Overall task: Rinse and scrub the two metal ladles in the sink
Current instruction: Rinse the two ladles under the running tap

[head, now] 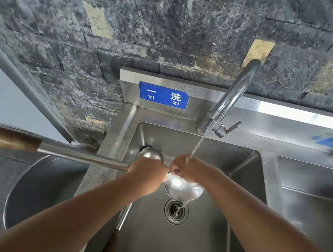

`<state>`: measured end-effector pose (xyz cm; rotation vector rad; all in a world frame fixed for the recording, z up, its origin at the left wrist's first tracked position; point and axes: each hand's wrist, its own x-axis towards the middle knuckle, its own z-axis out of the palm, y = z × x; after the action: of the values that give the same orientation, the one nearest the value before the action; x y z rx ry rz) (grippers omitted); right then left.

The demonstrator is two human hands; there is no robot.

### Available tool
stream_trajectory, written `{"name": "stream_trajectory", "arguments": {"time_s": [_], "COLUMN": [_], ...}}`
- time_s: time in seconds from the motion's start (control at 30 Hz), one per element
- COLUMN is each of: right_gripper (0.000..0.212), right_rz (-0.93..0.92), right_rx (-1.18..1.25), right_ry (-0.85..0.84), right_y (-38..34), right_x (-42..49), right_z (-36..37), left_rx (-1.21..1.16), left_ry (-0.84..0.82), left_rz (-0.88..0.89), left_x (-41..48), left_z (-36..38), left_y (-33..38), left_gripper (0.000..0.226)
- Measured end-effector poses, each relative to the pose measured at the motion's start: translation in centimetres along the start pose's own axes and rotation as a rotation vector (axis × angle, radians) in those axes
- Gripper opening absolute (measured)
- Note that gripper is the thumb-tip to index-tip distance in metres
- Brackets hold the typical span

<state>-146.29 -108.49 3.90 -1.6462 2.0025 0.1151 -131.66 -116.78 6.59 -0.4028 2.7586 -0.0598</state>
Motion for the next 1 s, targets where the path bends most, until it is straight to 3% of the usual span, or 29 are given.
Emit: {"name": "stream_trajectory", "arguments": {"time_s": [0.1, 0.17, 0.27, 0.37, 0.43, 0.5, 0.63, 0.7, 0.83, 0.93, 1.0], "right_gripper": [0.023, 0.019, 0.033, 0.012, 0.016, 0.016, 0.020, 0.019, 0.020, 0.031, 0.026], "right_rz": [0.036, 0.155, 0.419, 0.579, 0.609, 0.614, 0.602, 0.665, 0.776, 0.753, 0.638], "right_rx": [0.304, 0.553, 1.259, 2.191, 2.537, 2.676, 2.632, 2.534, 2.344, 1.834, 1.383], "right_ry": [0.187, 0.328, 0.572, 0.693, 0.763, 0.747, 0.493, 0.470, 0.447, 0.281, 0.220], "right_y": [2.0, 2.7, 1.1, -1.9, -4.4, -6.7, -7.7, -7.0, -4.1, -1.5, 0.3], "right_x": [-0.1, -0.8, -2.7, -2.8, -1.5, -0.6, -0.1, -0.5, -2.3, -3.3, -2.9], "right_z": [1.2, 1.7, 3.2, 6.0, 7.5, 8.0, 9.3, 9.8, 10.5, 10.8, 10.7], "left_rx": [-0.076, -0.164, -0.408, -0.611, -0.680, -0.718, -0.865, -0.889, -0.689, -0.527, -0.376], "left_ry": [0.023, 0.004, -0.003, 0.009, -0.002, -0.024, -0.091, -0.144, -0.253, -0.340, -0.311], "left_rz": [-0.040, -0.078, -0.187, -0.263, -0.278, -0.300, -0.340, -0.335, -0.235, -0.145, -0.113], "left_x": [-0.5, -0.8, -0.5, -0.2, -0.1, -0.2, -0.7, -1.1, -1.8, -2.5, -2.6], "left_z": [0.4, 0.6, 1.3, 1.5, 1.4, 2.0, 3.6, 4.0, 3.5, 2.9, 2.9], "left_y": [-0.6, -1.1, -1.9, -0.5, 0.9, 1.7, 1.4, 0.7, -1.0, -1.5, -1.4], "left_gripper": [0.033, 0.034, 0.033, 0.031, 0.030, 0.029, 0.026, 0.031, 0.031, 0.028, 0.025]}}
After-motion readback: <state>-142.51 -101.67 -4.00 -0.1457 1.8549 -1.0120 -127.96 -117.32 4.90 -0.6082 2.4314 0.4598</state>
